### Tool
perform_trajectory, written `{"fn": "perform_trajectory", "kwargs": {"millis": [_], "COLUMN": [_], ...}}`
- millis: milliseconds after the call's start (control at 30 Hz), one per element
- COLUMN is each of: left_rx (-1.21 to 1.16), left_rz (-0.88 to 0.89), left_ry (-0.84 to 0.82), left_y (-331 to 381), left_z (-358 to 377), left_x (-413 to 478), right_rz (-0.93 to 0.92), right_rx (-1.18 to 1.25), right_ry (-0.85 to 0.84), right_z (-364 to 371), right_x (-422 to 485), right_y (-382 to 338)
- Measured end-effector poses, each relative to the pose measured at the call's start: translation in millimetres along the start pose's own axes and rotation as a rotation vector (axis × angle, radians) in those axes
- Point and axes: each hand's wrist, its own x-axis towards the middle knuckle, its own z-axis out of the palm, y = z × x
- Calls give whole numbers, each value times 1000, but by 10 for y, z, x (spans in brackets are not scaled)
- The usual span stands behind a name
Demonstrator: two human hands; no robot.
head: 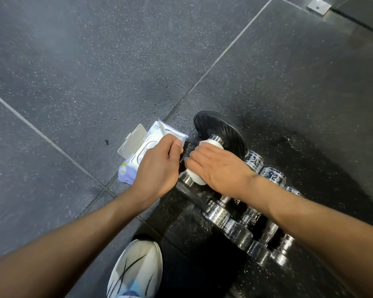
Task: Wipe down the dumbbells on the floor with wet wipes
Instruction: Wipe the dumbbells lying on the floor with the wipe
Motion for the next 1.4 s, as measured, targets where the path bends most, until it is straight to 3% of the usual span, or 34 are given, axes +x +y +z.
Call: {"fn": "perform_trajectory", "kwargs": {"millis": [233,500,800,1167,1233,1400], "left_rx": [7,21,8,55,56,38], "left_rz": [-1,1,11,16,11,23], "left_ry": [-2,-13,-2,-8,-10,-20], "left_y": [-2,-18,-36,14,14,15], "left_z": [-2,0,9,-20,-28,-24], "left_x": [4,17,21,4,10,0], "right_rz": [21,30,127,-20,-65,-66], "right_rx": [6,153,224,-50,-28,65], "right_ry": [-155,60,47,24,-52,-471], "right_z": [-144,25,95,91,-25,-355], "right_x": [286,-38,-533,50,167,448], "right_y": [131,-30,-278,-136,-68,89]}}
